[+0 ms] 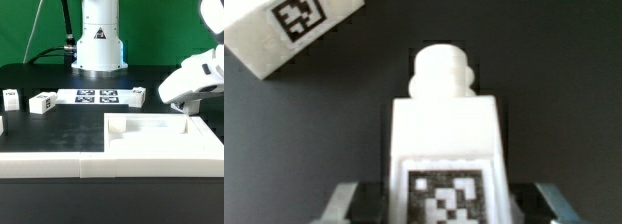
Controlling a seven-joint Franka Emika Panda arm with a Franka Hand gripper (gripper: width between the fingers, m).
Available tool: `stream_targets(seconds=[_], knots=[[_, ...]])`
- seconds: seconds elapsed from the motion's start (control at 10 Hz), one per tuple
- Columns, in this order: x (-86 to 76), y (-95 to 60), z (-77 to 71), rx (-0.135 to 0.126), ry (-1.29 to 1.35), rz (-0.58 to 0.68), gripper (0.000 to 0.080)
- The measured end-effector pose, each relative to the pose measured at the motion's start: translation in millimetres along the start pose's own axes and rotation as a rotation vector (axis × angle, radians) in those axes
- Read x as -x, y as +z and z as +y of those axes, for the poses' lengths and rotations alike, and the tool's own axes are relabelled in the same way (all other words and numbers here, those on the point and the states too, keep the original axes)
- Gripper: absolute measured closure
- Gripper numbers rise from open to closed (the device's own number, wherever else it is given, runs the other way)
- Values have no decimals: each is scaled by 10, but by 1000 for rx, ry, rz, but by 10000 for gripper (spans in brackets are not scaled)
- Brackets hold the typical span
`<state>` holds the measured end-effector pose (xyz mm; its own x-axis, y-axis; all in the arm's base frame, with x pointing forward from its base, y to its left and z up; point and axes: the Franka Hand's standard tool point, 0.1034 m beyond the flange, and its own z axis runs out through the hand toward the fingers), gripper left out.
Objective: Assemble one leg
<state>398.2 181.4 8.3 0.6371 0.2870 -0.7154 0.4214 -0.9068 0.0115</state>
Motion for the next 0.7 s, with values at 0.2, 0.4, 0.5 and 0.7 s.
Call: stream_targets(seconds=[0.2, 0.4, 0.5, 0.7], knots=[[0, 0, 0, 0, 0, 0, 512], [142, -112, 133, 1, -42, -5, 512], [304, -213, 231, 0, -52, -5, 512], [598, -384, 459, -17, -48, 11, 512]])
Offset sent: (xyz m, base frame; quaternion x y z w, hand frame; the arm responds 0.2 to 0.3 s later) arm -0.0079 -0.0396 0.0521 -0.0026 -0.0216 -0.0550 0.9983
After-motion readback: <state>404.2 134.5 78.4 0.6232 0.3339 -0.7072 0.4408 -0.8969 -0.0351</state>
